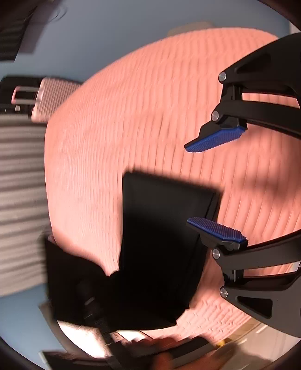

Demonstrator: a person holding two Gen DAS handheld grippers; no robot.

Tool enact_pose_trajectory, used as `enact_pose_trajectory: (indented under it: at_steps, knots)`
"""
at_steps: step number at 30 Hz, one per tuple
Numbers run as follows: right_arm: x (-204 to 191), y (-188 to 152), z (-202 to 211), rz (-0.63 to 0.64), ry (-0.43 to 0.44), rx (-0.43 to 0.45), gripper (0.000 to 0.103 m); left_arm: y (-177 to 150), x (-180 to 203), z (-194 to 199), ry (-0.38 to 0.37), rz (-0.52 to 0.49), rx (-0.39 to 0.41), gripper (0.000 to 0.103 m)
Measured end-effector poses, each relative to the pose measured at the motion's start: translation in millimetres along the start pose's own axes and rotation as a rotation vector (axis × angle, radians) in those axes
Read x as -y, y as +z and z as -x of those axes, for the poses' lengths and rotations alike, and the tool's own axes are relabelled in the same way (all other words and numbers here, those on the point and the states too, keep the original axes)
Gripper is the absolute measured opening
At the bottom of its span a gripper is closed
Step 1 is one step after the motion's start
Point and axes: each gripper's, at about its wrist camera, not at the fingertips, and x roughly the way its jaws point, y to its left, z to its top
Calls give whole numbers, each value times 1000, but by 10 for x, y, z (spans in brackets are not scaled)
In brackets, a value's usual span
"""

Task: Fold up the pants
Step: 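Grasp the folded trousers with the left gripper and lift them over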

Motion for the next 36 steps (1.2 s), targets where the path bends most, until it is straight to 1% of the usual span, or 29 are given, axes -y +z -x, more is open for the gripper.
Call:
enact_pose_trajectory:
  at_steps: [1,2,3,4,5,7,8,9,10,12,13,17,18,19,20,22,23,24,25,26,27,28,29,30,31,32,33,34,36]
  knots:
    - [143,-31,9,-20,-3,-5,58,-113,210,-253,-40,1,-62,11]
    - [239,-49,15,-35,-9,-7,58,-255,397,-507,-60,1,-136,11]
    - [331,-78,16,-47,-16,-9,58,-426,533,-733,-69,15,-206,11]
    - [417,-101,13,-57,-19,-15,58,-616,668,-918,-66,22,-257,13]
    - [514,-128,13,-63,-23,-20,58,-693,751,-942,-30,2,-244,14]
    - [640,-157,19,-74,-24,-16,58,-749,908,-865,44,-77,-188,14]
    - [715,-168,-3,-82,-21,-19,58,-735,922,-849,60,-95,-190,15]
    - [762,-186,-22,-88,-19,-21,58,-713,888,-835,56,-81,-195,15]
    - [816,-184,-50,-95,-17,-24,58,-700,837,-828,48,-61,-199,19]
    - [848,-202,-87,-107,-3,-27,58,-741,792,-837,65,-54,-211,22]
    - [838,-193,-97,-108,3,-25,58,-735,767,-843,81,-47,-214,22]
    - [790,-229,-41,-102,27,-10,58,-629,648,-828,218,16,-172,23]
    - [796,-243,-24,-98,28,-9,58,-617,639,-840,240,23,-166,23]
    - [784,-247,-26,-94,31,-12,58,-627,659,-907,229,24,-185,24]
    - [758,-243,-31,-85,34,-18,58,-675,685,-974,209,14,-225,24]
    - [709,-216,-37,-72,25,-24,58,-736,739,-868,211,-38,-206,24]
    - [683,-195,-22,-63,24,-21,58,-759,748,-769,193,-46,-194,25]
    - [671,-175,-9,-56,21,-17,58,-745,715,-661,152,-33,-182,26]
    - [655,-166,5,-48,14,-15,60,-737,636,-504,82,15,-172,31]
    - [638,-153,11,-36,-3,-13,63,-721,547,-399,46,59,-174,38]
    - [626,-141,5,-27,-19,-12,68,-725,466,-289,16,96,-176,41]
    - [607,-134,-13,-20,-30,-16,68,-723,378,-175,0,116,-165,53]
    - [591,-131,-24,-19,-30,-22,68,-756,306,-4,25,119,-143,58]
    - [568,-125,-35,-21,-31,-25,68,-764,250,156,50,119,-122,58]
    - [516,-115,-35,-20,-31,-21,68,-670,150,215,47,122,-99,58]
    - [470,-90,-41,-14,-20,-22,68,-573,31,351,52,120,-58,59]
    - [410,-53,-60,-6,-7,-24,68,-461,-58,425,82,95,-30,60]
    - [303,12,-89,9,12,-19,68,-405,-89,494,114,69,-23,64]
    - [102,153,-184,44,52,-18,68,-111,-280,292,182,21,-39,64]
